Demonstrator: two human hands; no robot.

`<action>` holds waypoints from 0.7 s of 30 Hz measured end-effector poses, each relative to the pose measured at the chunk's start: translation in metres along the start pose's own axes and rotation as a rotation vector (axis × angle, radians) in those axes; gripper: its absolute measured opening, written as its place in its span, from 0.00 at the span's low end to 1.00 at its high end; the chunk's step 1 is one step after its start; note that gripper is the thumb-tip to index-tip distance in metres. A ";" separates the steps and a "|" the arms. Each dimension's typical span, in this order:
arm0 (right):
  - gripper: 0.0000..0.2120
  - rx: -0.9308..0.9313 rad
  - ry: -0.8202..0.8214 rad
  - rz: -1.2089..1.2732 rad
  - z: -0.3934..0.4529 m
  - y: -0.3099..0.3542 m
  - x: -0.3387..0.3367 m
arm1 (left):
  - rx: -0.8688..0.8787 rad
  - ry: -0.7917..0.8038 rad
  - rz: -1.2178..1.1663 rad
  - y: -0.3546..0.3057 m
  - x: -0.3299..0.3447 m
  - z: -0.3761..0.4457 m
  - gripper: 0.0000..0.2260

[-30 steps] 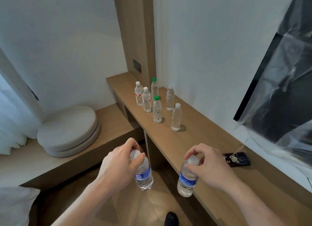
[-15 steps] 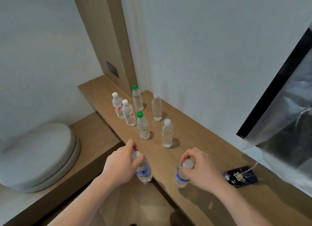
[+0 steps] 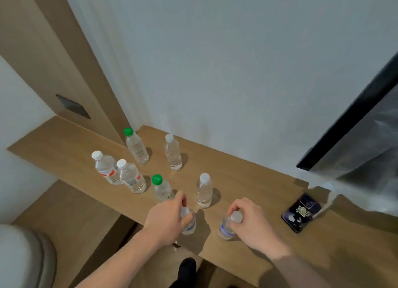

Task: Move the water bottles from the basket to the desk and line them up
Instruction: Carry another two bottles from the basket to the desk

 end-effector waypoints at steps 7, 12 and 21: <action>0.11 0.097 -0.119 0.070 0.009 0.011 0.020 | 0.172 0.065 0.035 0.012 0.005 0.037 0.13; 0.11 0.183 -0.123 0.053 0.008 0.013 0.022 | 0.258 0.064 0.058 0.007 0.001 0.046 0.16; 0.19 0.158 -0.157 0.159 -0.031 0.016 0.019 | 0.312 0.131 0.211 0.003 -0.006 0.030 0.19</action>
Point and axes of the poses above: each hand's wrist, its own z-axis towards the middle knuckle, its own x-axis out of the palm, y = z × x, the point moved 8 cm from there along z, towards the middle knuckle, and after that the axes turned 8 degrees about y, right-handed, at the moved point
